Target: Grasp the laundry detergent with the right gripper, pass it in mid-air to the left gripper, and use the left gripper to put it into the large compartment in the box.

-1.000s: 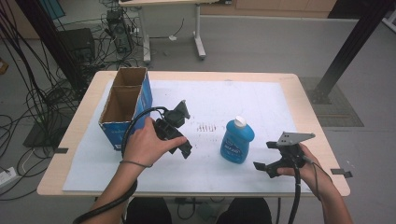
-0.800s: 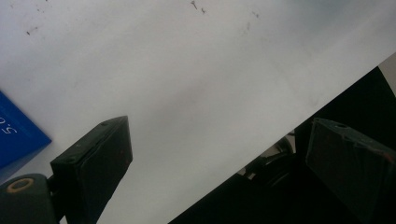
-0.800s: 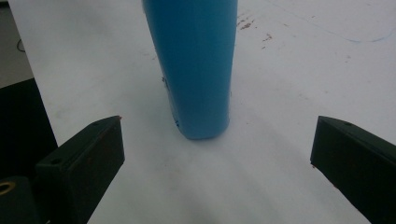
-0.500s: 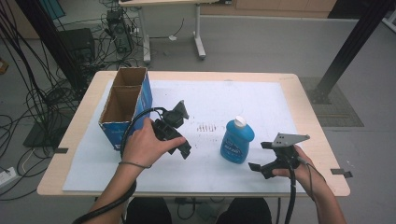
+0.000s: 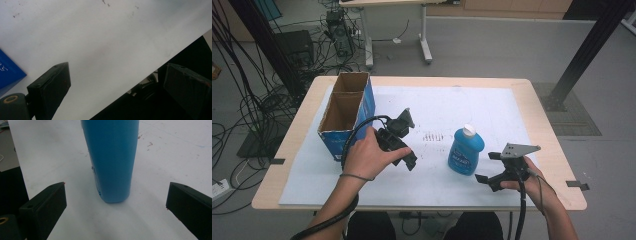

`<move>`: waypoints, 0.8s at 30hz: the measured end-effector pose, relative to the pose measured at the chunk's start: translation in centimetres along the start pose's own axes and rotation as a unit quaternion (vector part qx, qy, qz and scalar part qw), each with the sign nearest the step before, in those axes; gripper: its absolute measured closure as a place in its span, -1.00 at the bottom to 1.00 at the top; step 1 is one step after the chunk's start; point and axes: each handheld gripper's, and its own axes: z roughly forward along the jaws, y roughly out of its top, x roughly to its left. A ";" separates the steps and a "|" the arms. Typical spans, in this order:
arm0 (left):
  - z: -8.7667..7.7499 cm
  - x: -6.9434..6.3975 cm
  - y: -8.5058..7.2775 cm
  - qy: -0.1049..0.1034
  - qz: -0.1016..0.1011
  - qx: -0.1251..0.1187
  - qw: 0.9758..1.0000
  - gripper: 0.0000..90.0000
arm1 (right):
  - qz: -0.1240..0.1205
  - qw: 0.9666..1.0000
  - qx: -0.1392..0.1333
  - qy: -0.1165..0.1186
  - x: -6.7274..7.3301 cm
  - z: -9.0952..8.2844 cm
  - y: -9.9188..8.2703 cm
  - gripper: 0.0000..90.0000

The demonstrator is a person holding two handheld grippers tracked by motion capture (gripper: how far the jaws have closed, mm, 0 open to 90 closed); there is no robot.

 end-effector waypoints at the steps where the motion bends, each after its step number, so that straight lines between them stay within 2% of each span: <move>1: 0.0 0.0 0.0 0.000 0.000 0.000 1.000 -0.84 | 0.000 1.000 0.000 0.000 0.0 0.0 0.0 -0.94; 24: 0.4 -0.1 0.0 -0.004 0.000 0.002 1.000 -0.84 | -0.010 1.000 -0.021 0.004 -0.2 1.4 -0.4 -0.94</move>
